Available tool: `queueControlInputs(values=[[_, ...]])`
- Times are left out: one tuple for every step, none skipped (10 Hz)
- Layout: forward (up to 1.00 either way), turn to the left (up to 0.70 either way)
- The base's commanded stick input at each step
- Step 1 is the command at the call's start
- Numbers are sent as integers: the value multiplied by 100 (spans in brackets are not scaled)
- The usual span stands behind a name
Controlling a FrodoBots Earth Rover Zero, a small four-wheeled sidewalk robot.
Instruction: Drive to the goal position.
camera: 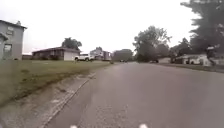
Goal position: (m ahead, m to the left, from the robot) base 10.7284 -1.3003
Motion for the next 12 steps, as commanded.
queueControlInputs(values=[[100, -2], [100, -2], [100, -2], [100, -2], [100, -13], [100, -11], [100, 0], [100, 0], [100, 0], [100, 0], [100, 0], [100, 0]])
